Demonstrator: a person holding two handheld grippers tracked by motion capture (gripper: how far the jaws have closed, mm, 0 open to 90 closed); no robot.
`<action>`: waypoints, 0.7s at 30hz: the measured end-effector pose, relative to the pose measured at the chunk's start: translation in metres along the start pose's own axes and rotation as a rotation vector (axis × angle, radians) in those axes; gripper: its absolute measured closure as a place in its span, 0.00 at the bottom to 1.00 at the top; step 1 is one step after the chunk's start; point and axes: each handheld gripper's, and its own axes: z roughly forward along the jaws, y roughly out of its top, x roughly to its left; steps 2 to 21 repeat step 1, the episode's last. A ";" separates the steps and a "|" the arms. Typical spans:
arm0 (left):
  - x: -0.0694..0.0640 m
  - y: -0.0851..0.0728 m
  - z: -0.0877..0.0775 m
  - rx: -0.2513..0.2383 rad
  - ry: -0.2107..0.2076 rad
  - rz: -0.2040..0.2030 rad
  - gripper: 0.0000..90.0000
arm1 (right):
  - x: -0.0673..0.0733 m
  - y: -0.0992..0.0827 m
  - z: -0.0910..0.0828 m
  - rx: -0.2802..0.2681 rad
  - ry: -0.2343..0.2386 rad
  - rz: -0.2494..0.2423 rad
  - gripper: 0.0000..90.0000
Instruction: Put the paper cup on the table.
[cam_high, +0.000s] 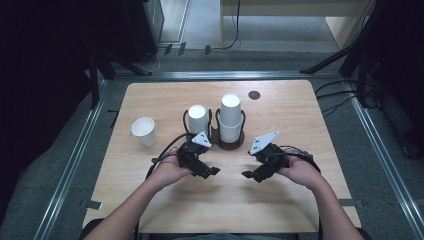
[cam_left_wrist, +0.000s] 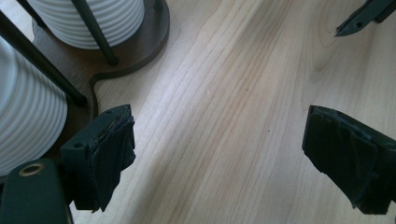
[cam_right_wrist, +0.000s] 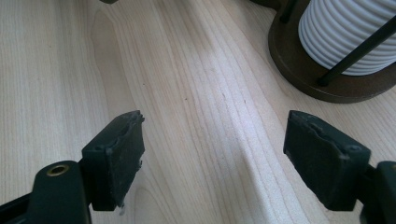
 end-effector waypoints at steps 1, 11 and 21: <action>0.000 0.000 0.001 -0.005 0.005 0.000 0.11 | 0.000 0.000 0.000 0.001 -0.001 -0.001 0.23; 0.000 0.000 0.001 -0.005 0.005 0.000 0.11 | 0.000 0.000 0.000 0.001 -0.001 -0.001 0.23; 0.000 0.000 0.001 -0.005 0.005 0.000 0.11 | 0.000 0.000 0.000 0.001 -0.001 -0.001 0.23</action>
